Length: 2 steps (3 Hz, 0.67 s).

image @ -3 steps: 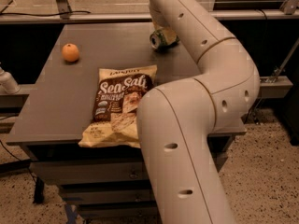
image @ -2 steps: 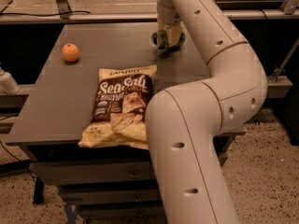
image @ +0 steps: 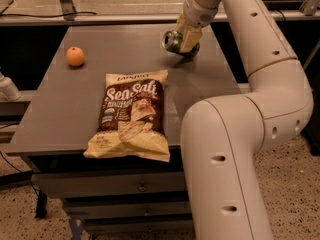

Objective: Place green can upright

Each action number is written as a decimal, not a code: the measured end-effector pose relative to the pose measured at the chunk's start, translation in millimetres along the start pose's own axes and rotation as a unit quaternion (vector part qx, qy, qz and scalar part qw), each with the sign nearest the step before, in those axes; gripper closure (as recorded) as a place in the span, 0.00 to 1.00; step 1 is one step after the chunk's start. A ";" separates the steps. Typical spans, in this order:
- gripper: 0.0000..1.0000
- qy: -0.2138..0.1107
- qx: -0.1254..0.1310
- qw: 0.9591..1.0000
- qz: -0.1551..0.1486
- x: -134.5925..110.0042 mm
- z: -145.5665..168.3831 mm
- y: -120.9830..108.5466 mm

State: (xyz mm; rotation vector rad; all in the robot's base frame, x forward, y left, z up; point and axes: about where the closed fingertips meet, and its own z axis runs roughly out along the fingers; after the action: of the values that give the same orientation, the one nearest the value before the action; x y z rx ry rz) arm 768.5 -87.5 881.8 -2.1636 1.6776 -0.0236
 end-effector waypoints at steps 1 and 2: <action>1.00 -0.072 0.017 0.994 0.082 5.5 -23.6 11.1; 1.00 -0.131 0.045 0.977 0.160 20.5 -50.5 15.2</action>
Offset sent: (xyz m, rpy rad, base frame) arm -0.0239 -0.0959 0.0843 0.5456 0.1540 -0.3905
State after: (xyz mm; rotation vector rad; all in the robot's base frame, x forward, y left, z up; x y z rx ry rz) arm 747.3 -124.8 918.7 -1.7222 1.8061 0.2606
